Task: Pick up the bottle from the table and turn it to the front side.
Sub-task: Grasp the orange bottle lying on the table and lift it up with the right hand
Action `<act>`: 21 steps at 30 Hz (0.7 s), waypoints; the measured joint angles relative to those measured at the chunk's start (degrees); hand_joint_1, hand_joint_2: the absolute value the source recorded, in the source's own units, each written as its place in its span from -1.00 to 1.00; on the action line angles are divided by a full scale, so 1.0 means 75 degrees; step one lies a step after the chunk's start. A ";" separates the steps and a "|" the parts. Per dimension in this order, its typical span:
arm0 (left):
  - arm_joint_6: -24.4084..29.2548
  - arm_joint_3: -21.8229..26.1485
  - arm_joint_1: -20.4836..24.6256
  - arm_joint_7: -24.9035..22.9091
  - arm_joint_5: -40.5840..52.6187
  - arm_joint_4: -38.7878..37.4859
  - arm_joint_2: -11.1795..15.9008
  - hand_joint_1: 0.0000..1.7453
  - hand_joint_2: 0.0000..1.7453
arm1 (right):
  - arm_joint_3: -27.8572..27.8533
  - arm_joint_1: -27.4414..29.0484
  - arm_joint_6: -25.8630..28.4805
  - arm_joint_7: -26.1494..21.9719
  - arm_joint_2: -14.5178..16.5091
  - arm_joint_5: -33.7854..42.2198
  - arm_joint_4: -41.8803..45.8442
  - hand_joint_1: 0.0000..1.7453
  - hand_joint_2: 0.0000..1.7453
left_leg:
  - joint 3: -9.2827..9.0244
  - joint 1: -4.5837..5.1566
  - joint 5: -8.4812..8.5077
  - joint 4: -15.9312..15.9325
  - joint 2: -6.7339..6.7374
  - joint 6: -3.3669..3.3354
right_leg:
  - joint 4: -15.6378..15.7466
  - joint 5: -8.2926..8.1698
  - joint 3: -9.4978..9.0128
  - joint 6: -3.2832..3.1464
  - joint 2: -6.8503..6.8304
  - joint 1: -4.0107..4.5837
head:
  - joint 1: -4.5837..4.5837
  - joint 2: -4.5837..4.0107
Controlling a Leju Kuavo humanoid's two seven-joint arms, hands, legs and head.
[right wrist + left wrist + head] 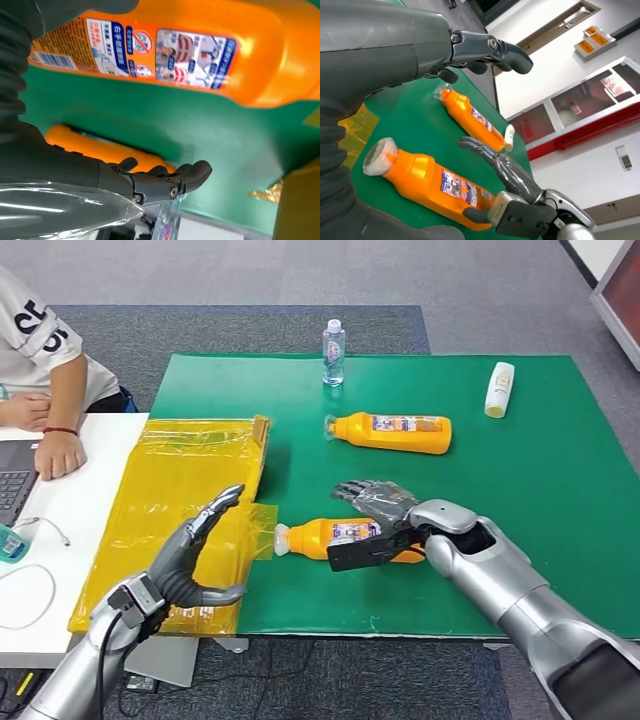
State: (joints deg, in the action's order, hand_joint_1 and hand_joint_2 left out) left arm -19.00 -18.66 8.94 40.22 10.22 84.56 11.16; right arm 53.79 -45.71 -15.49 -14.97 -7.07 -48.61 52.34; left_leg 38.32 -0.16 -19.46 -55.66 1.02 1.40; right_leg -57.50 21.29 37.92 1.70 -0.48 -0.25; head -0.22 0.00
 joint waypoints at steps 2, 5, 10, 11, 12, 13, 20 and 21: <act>0.0016 -0.0023 0.0024 0.0000 -0.0008 -0.0047 -0.0001 -1.00 1.00 | 0.0151 -0.0201 -0.0295 0.0025 0.0058 0.0058 -0.0337 -1.00 1.00 | 0.0000 0.0000 0.0000 0.0000 0.0000 0.0000 | 0.0000 0.0000 0.0001 0.0000 0.0000 0.0000 | -0.0001 0.0000; 0.0036 -0.0059 0.0077 0.0000 -0.0031 -0.0130 0.0000 -1.00 1.00 | 0.0367 -0.0511 -0.0713 0.0034 0.0122 0.0209 -0.0869 -1.00 1.00 | 0.0000 0.0000 0.0003 0.0000 0.0000 -0.0003 | 0.0000 -0.0001 0.0000 0.0000 -0.0002 0.0000 | 0.0000 0.0000; 0.0068 -0.0128 0.0264 0.0001 -0.0075 -0.0283 -0.0002 -1.00 1.00 | 0.0692 -0.0815 -0.1095 0.0090 0.0224 0.0425 -0.1540 -1.00 1.00 | 0.0000 0.0000 0.0005 0.0000 0.0000 -0.0003 | 0.0000 -0.0003 -0.0001 0.0001 -0.0001 0.0000 | 0.0000 0.0000; 0.0075 -0.0138 0.0304 0.0001 -0.0079 -0.0309 -0.0002 -1.00 1.00 | 0.0760 -0.0856 -0.1169 0.0131 0.0249 0.0445 -0.1655 -1.00 1.00 | 0.0000 0.0000 0.0005 0.0000 0.0000 -0.0003 | -0.0001 -0.0003 -0.0001 0.0001 -0.0001 0.0000 | 0.0000 0.0000; 0.0080 -0.0146 0.0343 0.0001 -0.0082 -0.0332 -0.0002 -1.00 1.00 | 0.0826 -0.0898 -0.1241 0.0167 0.0276 0.0463 -0.1766 -1.00 1.00 | 0.0000 0.0000 0.0005 0.0000 0.0000 -0.0003 | -0.0001 -0.0003 -0.0001 0.0001 -0.0001 0.0000 | 0.0000 0.0000; 0.0083 -0.0152 0.0380 0.0000 -0.0083 -0.0354 -0.0002 -1.00 1.00 | 0.0893 -0.0942 -0.1310 0.0199 0.0302 0.0478 -0.1875 -1.00 1.00 | 0.0000 0.0000 0.0006 0.0000 0.0000 -0.0003 | -0.0001 -0.0003 0.0000 0.0001 -0.0001 0.0000 | -0.0001 0.0000; 0.0085 -0.0192 0.0611 0.0000 -0.0083 -0.0490 -0.0004 -1.00 1.00 | 0.1237 -0.1164 -0.1615 0.0412 0.0470 0.0562 -0.2391 -1.00 1.00 | 0.0000 0.0000 0.0008 0.0000 0.0000 0.0000 | -0.0002 -0.0003 0.0001 0.0000 -0.0001 0.0001 | -0.0001 0.0000; 0.0077 -0.0195 0.0644 0.0000 -0.0084 -0.0506 -0.0005 -1.00 1.00 | 0.1269 -0.1179 -0.1623 0.0417 0.0498 0.0580 -0.2446 -1.00 1.00 | 0.0000 0.0000 0.0008 0.0000 0.0000 0.0000 | -0.0002 -0.0003 0.0001 0.0000 -0.0001 0.0001 | -0.0001 0.0000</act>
State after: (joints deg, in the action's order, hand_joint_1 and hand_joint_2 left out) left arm -18.42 -20.12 13.77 40.22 9.59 80.77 11.13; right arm 63.31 -54.55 -27.67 -11.84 -3.33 -44.26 33.99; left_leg 38.32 -0.16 -19.40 -55.66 1.02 1.40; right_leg -57.51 21.27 37.92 1.70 -0.48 -0.24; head -0.23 0.00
